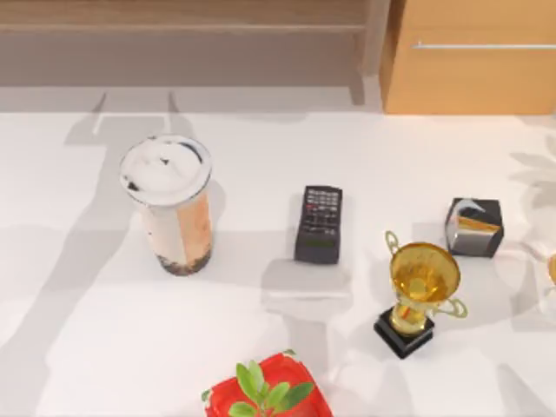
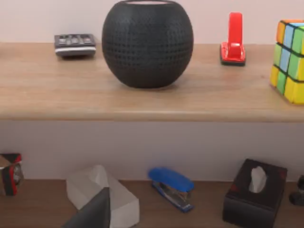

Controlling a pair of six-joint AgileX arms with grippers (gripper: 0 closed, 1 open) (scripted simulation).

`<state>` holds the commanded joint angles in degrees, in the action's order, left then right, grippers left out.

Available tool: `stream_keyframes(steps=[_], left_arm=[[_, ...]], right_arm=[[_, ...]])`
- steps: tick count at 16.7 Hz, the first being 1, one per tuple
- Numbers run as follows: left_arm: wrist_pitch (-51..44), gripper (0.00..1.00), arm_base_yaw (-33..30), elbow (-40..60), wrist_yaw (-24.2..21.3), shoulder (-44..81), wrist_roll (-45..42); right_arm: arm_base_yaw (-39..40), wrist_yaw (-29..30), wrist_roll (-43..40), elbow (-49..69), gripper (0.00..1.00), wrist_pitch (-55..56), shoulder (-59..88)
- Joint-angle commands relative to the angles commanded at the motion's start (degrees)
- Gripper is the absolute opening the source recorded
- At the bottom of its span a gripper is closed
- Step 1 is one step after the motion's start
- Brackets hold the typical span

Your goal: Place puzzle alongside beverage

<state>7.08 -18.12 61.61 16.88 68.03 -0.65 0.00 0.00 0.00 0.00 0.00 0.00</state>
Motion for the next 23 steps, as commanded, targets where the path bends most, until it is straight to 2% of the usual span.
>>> stream_keyframes(steps=[4,8,18,23], left_arm=[[1.81,1.0,-4.94,16.98,4.4,19.32,-0.2],[2.97,1.0,-8.1,27.3,7.19,30.55,-0.33],[2.42,1.0,-8.33,30.19,7.43,32.8,-0.33],[-0.25,1.0,-7.04,37.55,5.96,37.35,-0.35]], right_arm=[[0.0,0.0,0.0,0.0,1.0,0.0,0.0],[0.0,0.0,0.0,0.0,1.0,0.0,0.0],[0.0,0.0,0.0,0.0,1.0,0.0,0.0],[0.0,0.0,0.0,0.0,1.0,0.0,0.0]])
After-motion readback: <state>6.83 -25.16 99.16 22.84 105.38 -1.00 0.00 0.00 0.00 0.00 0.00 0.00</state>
